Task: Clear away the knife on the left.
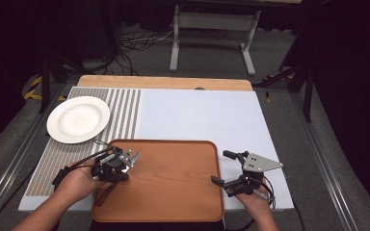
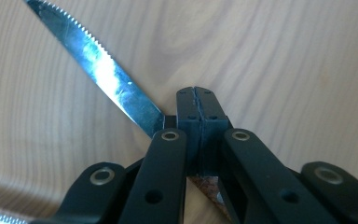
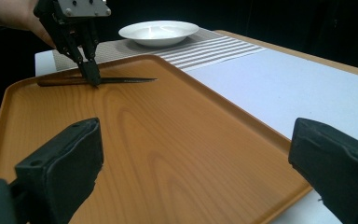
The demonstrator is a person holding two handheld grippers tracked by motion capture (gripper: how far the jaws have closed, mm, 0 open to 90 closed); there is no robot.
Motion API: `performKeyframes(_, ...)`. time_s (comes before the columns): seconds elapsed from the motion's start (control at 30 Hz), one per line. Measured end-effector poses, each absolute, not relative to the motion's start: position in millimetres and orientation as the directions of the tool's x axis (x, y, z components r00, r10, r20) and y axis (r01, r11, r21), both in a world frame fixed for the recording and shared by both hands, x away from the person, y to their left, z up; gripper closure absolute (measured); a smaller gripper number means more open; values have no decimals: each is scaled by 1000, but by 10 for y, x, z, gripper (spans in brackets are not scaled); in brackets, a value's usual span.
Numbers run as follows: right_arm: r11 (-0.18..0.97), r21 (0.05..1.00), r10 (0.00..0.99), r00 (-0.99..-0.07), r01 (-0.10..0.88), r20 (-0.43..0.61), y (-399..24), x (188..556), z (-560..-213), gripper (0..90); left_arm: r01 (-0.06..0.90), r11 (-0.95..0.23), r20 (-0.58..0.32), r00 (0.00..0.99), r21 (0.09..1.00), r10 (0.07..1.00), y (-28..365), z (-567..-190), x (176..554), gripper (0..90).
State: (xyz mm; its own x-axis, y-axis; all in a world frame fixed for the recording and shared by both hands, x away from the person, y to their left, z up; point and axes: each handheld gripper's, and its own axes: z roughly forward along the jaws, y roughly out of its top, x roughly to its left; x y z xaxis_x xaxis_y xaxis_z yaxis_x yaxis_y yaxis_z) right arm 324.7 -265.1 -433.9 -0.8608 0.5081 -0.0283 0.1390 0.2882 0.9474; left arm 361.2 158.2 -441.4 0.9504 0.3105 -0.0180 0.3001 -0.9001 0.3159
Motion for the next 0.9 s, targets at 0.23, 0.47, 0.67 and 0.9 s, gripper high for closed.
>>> performKeyframes(0.23,289,947,508,-861,140,-28,-2647,3247,-4339,38,326,-886,-37,942,330,333,1658,-4427,3663,900)
performKeyframes(0.47,290,947,508,-861,139,-29,-2644,3247,-4340,38,354,-874,-37,931,332,362,1729,-4432,3712,900)
performKeyframes(0.67,290,947,508,-861,138,-30,-2645,3246,-4340,39,371,-864,-48,924,340,378,1782,-4439,3747,900)
performKeyframes(0.9,294,946,507,-862,136,-33,-2641,3245,-4338,39,388,-858,-45,917,335,397,1843,-4439,3788,900)
